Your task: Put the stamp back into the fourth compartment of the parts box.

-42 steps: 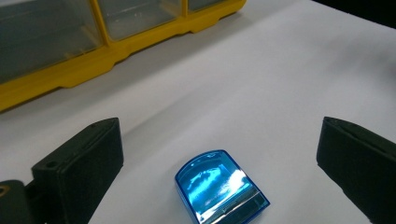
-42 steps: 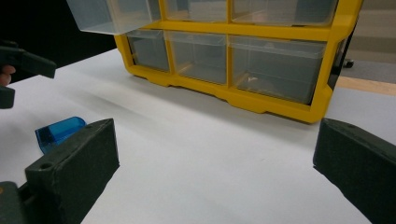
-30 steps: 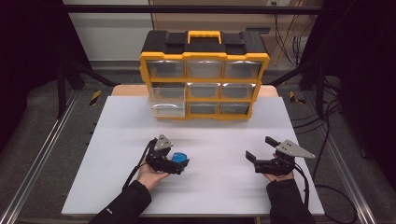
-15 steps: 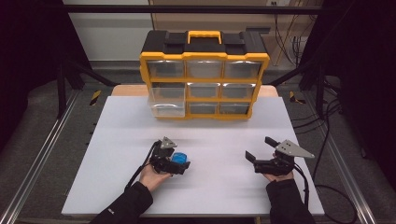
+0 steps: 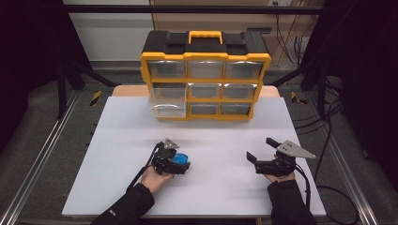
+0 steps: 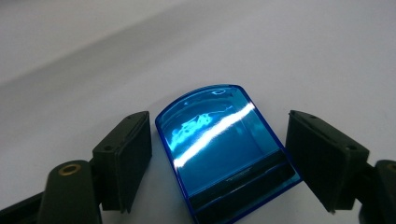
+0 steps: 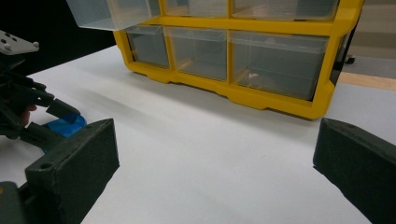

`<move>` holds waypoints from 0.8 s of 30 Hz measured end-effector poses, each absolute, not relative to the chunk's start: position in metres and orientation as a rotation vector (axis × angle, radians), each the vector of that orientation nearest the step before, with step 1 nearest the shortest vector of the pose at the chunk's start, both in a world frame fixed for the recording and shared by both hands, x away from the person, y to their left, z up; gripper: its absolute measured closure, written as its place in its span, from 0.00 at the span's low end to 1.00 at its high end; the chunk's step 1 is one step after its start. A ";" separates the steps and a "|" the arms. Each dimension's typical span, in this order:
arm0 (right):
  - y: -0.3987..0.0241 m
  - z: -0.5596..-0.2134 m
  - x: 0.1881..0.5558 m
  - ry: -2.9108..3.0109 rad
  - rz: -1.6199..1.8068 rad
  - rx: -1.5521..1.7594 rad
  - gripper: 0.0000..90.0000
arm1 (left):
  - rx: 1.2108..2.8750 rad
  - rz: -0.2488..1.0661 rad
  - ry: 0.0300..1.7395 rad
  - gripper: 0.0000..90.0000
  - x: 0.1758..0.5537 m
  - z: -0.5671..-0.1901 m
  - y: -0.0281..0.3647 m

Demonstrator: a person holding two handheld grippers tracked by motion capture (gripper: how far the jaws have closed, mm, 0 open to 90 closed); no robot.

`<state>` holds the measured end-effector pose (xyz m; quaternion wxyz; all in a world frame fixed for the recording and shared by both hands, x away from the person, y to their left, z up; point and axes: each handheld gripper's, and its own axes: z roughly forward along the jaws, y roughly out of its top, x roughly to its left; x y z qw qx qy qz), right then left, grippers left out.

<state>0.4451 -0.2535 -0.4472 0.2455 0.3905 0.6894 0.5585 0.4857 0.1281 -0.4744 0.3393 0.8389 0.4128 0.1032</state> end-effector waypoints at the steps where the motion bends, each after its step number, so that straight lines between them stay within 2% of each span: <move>1: -0.253 -0.447 0.445 1.882 1.524 1.066 0.00 | 2.187 0.268 1.077 0.27 0.486 -0.474 0.128; 13: -0.254 -0.447 0.445 1.879 1.524 1.069 0.00 | 2.211 0.311 1.109 0.32 0.483 -0.472 0.121; 24: -0.254 -0.447 0.445 1.877 1.524 1.071 0.00 | 2.232 0.312 1.108 0.43 0.483 -0.470 0.121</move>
